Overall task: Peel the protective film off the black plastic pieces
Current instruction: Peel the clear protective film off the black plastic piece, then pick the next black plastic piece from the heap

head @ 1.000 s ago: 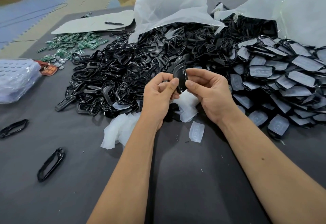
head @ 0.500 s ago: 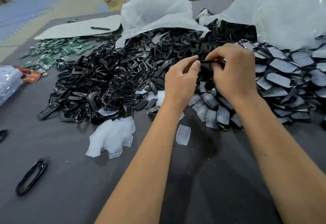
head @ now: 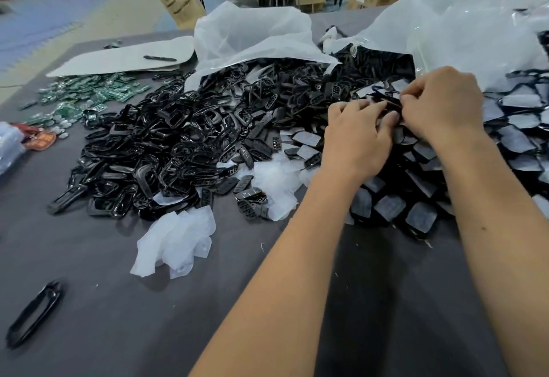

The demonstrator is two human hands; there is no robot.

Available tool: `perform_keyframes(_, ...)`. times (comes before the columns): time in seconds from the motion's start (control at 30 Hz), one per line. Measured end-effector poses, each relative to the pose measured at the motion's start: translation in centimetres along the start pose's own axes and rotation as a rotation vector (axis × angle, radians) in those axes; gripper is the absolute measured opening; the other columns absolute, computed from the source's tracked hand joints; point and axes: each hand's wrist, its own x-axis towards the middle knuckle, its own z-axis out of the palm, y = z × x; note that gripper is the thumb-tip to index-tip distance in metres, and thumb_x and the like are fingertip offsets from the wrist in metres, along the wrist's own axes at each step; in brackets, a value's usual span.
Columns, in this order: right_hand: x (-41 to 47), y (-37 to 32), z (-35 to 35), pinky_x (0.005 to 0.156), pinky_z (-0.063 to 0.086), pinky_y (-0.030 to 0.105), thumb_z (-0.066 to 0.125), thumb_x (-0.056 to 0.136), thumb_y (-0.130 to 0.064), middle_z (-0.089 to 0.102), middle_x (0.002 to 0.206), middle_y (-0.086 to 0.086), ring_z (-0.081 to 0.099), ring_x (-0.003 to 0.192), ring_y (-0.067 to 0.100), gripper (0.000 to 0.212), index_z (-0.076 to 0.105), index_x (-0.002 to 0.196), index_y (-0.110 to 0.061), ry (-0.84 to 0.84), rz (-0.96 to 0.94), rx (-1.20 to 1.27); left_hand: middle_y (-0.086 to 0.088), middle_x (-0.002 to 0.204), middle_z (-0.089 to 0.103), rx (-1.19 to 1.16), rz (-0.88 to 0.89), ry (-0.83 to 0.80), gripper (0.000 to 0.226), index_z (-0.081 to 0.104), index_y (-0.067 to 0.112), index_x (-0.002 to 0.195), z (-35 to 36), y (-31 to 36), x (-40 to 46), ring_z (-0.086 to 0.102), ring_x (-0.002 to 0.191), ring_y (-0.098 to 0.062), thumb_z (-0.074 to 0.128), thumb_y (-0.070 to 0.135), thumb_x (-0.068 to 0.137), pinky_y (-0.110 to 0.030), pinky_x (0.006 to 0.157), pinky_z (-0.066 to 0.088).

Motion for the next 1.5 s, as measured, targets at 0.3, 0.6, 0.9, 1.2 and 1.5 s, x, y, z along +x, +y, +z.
perform_keyframes(0.3, -3.3, -7.2, 2.8, 0.093, 0.056, 0.033, 0.066, 0.092, -0.009, 0.079, 0.093, 0.004, 0.072, 0.090, 0.023, 0.018, 0.082, 0.097, -0.016, 0.008, -0.276, 0.276, 0.001, 0.132, 0.063, 0.286, -0.301, 0.319, 0.030, 0.071, 0.021, 0.126, -7.3, -7.2, -4.3, 0.042, 0.131, -0.024, 0.052, 0.027, 0.104, -0.034, 0.107, 0.033)
perform_keyframes(0.6, -8.2, -13.1, 10.1, 0.102, 0.045, 0.046, 0.058, 0.099, -0.005, 0.063, 0.134, 0.003, 0.046, 0.129, 0.029, 0.054, 0.057, 0.146, -0.031, -0.435, -0.551, 0.017, -0.001, 0.146, 0.057, 0.560, -0.504, 0.291, 0.032, 0.068, 0.022, 0.131, -11.5, -13.2, -8.7, 0.042, 0.135, -0.030, 0.056, 0.026, 0.101, -0.044, 0.109, 0.034)
perform_keyframes(0.9, -8.8, -11.1, 10.1, 0.087, 0.056, 0.036, 0.075, 0.088, -0.005, 0.077, 0.097, 0.000, 0.070, 0.093, 0.018, 0.022, 0.078, 0.108, -0.014, -0.192, -0.455, 0.453, -0.003, 0.110, 0.073, 0.357, -0.416, 0.503, 0.019, 0.078, 0.017, 0.106, -11.8, -13.3, -9.1, 0.055, 0.104, -0.031, 0.068, 0.009, 0.092, -0.041, 0.093, 0.043)
perform_keyframes(1.2, -10.9, -9.8, 10.4, 0.075, 0.055, 0.033, 0.066, 0.097, -0.006, 0.070, 0.092, -0.001, 0.065, 0.087, 0.015, 0.003, 0.068, 0.100, -0.008, -0.013, -0.356, 0.652, 0.000, 0.095, 0.071, 0.267, -0.336, 0.746, 0.011, 0.074, 0.014, 0.101, -11.9, -13.1, -9.1, 0.059, 0.096, -0.025, 0.069, 0.023, 0.098, -0.025, 0.079, 0.032)
perform_keyframes(1.5, -10.7, -9.5, 10.2, 0.052, 0.045, 0.015, 0.056, 0.103, -0.007, 0.072, 0.070, -0.001, 0.062, 0.052, 0.006, 0.005, 0.059, 0.106, -0.010, -0.050, -0.188, 0.922, -0.011, 0.065, 0.058, -0.095, -0.235, 0.692, 0.027, 0.045, 0.006, 0.077, -9.7, -11.5, -8.4, 0.054, 0.062, -0.025, 0.060, 0.019, 0.095, -0.041, 0.061, 0.043)
